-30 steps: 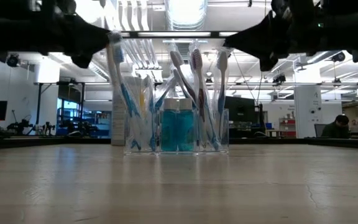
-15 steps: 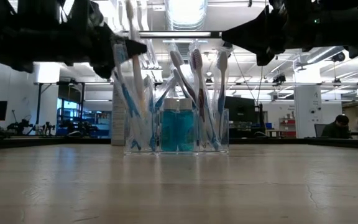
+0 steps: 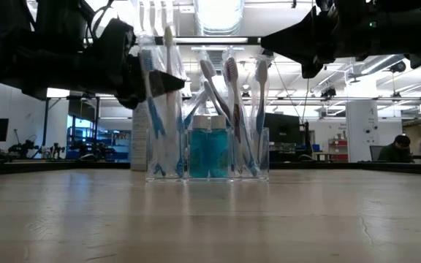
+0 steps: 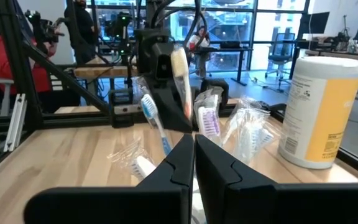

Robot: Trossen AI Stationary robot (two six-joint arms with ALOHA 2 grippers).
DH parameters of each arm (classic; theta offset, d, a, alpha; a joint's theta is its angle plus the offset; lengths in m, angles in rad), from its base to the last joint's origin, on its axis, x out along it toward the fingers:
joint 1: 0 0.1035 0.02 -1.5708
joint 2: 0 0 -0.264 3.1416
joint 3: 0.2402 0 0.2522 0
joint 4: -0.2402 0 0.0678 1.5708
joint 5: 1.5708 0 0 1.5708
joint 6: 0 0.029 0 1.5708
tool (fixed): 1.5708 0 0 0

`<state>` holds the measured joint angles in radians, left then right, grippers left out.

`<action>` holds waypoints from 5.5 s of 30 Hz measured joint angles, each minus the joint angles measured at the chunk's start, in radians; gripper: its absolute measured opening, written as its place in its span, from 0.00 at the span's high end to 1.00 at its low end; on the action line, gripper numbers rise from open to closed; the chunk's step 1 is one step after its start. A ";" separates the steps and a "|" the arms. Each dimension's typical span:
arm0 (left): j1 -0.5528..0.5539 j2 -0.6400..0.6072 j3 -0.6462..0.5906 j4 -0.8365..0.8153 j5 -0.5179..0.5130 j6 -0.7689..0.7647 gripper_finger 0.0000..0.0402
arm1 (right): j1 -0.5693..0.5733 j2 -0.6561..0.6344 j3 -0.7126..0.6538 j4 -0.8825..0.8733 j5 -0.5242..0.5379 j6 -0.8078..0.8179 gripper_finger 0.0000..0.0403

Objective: Pick & Place toothbrushing station
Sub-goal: Put the orange toothbrush into the transparent organizer, then return to Home Position

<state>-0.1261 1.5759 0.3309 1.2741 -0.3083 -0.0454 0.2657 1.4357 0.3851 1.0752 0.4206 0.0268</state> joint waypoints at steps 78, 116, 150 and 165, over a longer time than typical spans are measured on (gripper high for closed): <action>0.019 -0.664 0.007 -0.802 0.131 -0.147 0.51 | 0.000 0.000 -0.002 -0.026 -0.002 0.074 0.97; 0.320 -1.411 -0.321 -1.082 0.528 -0.028 1.00 | -0.240 -0.719 -0.276 -0.251 -0.282 0.068 0.97; 0.333 -1.508 -0.324 -1.205 0.507 -0.067 0.97 | -0.242 -0.816 -0.377 -0.265 -0.236 0.077 0.97; 0.333 -1.508 -0.325 -1.205 0.505 -0.068 0.97 | -0.242 -0.811 -0.377 -0.264 -0.237 0.077 0.97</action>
